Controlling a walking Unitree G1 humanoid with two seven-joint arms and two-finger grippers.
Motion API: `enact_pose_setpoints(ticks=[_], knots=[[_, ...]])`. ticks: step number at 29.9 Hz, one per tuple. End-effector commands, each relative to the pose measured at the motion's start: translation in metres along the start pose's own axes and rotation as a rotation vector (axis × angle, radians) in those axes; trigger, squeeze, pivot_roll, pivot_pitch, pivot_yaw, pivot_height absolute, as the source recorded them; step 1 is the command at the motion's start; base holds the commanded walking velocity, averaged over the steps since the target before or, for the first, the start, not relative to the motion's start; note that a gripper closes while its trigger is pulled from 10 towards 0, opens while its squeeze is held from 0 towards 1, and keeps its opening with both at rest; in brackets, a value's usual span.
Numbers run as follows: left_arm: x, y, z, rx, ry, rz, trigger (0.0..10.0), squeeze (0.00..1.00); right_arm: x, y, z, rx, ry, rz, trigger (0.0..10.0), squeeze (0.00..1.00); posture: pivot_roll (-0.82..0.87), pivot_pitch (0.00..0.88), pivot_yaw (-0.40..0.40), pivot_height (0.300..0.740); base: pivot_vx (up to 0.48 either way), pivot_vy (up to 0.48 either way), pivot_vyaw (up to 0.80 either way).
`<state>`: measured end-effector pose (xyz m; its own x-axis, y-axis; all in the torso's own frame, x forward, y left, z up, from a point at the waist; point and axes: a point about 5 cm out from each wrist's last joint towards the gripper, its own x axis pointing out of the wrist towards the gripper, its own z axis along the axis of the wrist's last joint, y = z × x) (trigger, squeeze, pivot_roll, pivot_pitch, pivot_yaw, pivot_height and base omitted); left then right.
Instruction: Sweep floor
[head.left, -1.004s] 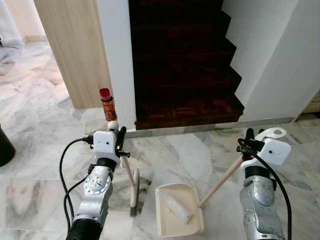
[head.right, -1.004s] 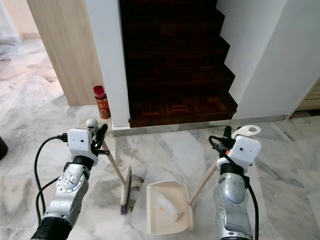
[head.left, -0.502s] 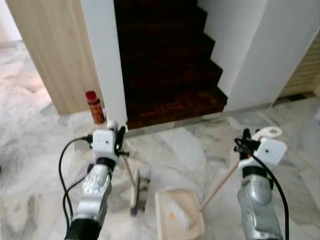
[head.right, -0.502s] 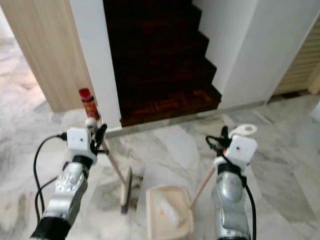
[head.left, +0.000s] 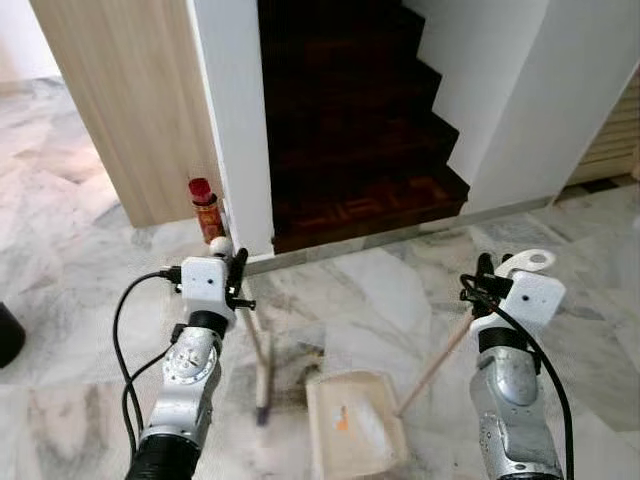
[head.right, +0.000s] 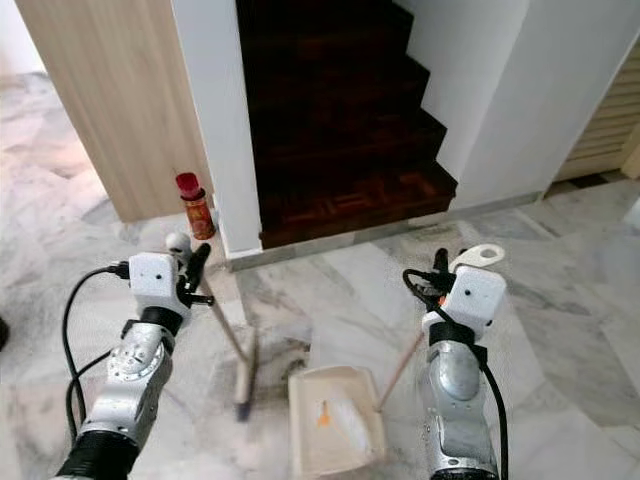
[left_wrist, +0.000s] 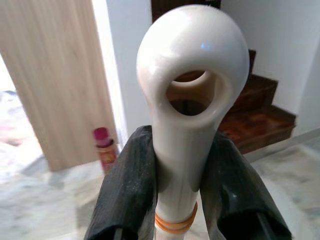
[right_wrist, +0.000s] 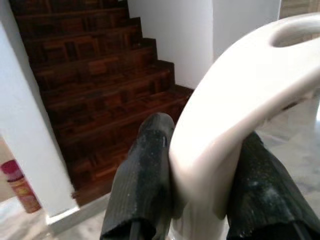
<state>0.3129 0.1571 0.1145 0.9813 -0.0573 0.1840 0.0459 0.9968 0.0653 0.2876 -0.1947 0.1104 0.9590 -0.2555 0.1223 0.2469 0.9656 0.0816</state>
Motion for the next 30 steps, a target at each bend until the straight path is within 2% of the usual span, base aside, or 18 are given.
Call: enact_pose_setpoints(ticks=[1,6,18,28,30], knots=[[0.0045,-0.0070,0.0109,-0.005,-0.047,-0.021,10.0,0.00,0.0031,-0.0002,0.0111,-0.013,-0.051,0.013,10.0,0.00,-0.03,0.000,-0.002,0.740,0.000,0.334,0.80],[0.0042,-0.0072,0.0108,-0.006,-0.047,-0.021,10.0,0.00,0.0032,0.0009,0.0106,0.012,-0.046,0.012,10.0,0.00,-0.02,0.000,-0.004,0.740,0.000,0.334,0.65],[0.0041,-0.0067,0.0105,-0.003,-0.043,-0.019,10.0,0.00,0.0035,0.0032,0.0090,0.018,-0.037,0.023,10.0,0.00,-0.02,0.000,-0.002,0.740,0.000,0.332,0.00],[0.0049,-0.0078,0.0108,-0.002,-0.044,-0.024,10.0,0.00,0.0038,0.0060,0.0102,0.016,-0.048,0.038,10.0,0.00,-0.03,0.000,0.006,0.740,0.000,0.333,0.73],[0.0048,-0.0086,0.0107,-0.003,-0.043,-0.029,10.0,0.00,0.0035,0.0064,0.0099,0.023,-0.046,0.040,10.0,0.00,-0.03,0.000,0.006,0.740,0.000,0.330,0.00]])
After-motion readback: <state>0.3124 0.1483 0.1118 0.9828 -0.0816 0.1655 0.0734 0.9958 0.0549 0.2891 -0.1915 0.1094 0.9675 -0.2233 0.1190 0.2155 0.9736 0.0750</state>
